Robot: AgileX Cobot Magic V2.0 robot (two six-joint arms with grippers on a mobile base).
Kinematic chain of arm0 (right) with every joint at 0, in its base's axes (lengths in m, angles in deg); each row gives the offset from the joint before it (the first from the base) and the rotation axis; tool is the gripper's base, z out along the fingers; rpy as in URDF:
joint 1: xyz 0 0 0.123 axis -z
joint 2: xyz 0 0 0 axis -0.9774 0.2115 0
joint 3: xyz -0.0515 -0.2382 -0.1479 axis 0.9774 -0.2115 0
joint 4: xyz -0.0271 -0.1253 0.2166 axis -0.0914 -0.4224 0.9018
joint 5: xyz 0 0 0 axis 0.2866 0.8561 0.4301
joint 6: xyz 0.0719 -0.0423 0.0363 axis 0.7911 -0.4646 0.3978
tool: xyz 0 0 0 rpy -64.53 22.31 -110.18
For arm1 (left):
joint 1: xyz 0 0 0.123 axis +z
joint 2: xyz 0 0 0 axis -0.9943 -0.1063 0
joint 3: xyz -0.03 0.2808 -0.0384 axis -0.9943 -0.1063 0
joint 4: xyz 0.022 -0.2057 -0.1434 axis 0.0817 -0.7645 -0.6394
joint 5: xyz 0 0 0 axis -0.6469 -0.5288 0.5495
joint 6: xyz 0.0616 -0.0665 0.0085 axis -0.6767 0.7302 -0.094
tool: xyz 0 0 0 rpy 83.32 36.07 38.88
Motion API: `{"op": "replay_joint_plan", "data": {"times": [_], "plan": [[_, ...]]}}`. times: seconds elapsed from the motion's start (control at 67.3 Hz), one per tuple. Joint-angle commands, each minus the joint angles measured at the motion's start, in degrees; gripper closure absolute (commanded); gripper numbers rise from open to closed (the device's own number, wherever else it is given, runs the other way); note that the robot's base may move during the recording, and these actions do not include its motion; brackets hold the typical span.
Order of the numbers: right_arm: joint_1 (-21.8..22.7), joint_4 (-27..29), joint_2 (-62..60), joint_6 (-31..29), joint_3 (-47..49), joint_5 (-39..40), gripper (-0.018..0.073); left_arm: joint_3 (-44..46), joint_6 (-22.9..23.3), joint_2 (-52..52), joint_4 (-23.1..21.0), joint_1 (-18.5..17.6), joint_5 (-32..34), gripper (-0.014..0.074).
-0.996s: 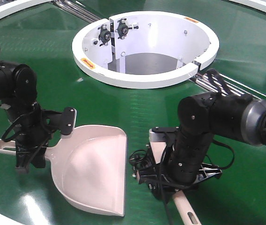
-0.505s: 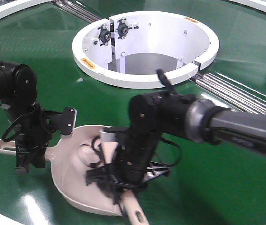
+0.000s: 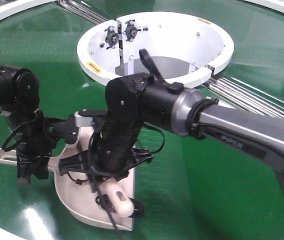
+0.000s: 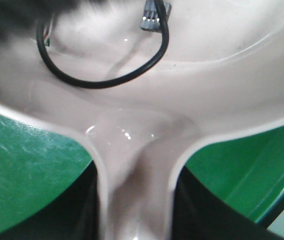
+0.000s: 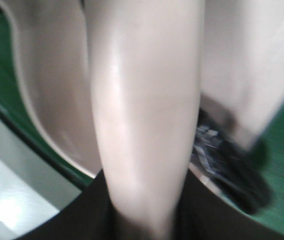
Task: Clean and inspect green conveyor with broom and dustpan
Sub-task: 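Sweep the black cable into the dustpan with the right-held brush, then sweep the brush again toward the dustpan to push the cable fully in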
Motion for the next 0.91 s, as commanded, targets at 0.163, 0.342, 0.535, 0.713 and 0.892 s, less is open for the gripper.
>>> {"op": "replay_joint_plan", "data": {"times": [0.163, 0.342, 0.535, 0.713, 0.892], "plan": [[2.2, -13.1, -9.9, 3.0, 0.4, -6.3, 0.0561, 1.5, 1.1, 2.8, -1.0, -0.3, 0.6, 0.0603], [4.9, -15.1, -16.2, 5.2, -6.9, -6.0, 0.0561, 1.5, 1.1, 2.8, -1.0, -0.3, 0.6, 0.0603], [5.6, -15.3, -22.7, 8.9, -20.0, -1.8, 0.0561, 1.5, 1.1, 2.8, -1.0, -0.3, 0.6, 0.0603], [5.5, -13.8, -24.9, 12.5, -29.1, 0.8, 0.0561, 1.5, 1.1, 2.8, -1.0, -0.3, 0.6, 0.0603], [5.4, -6.9, -24.8, 12.1, -33.9, 6.9, 0.0561, 1.5, 1.1, 2.8, -1.0, -0.3, 0.6, 0.0603]]}}
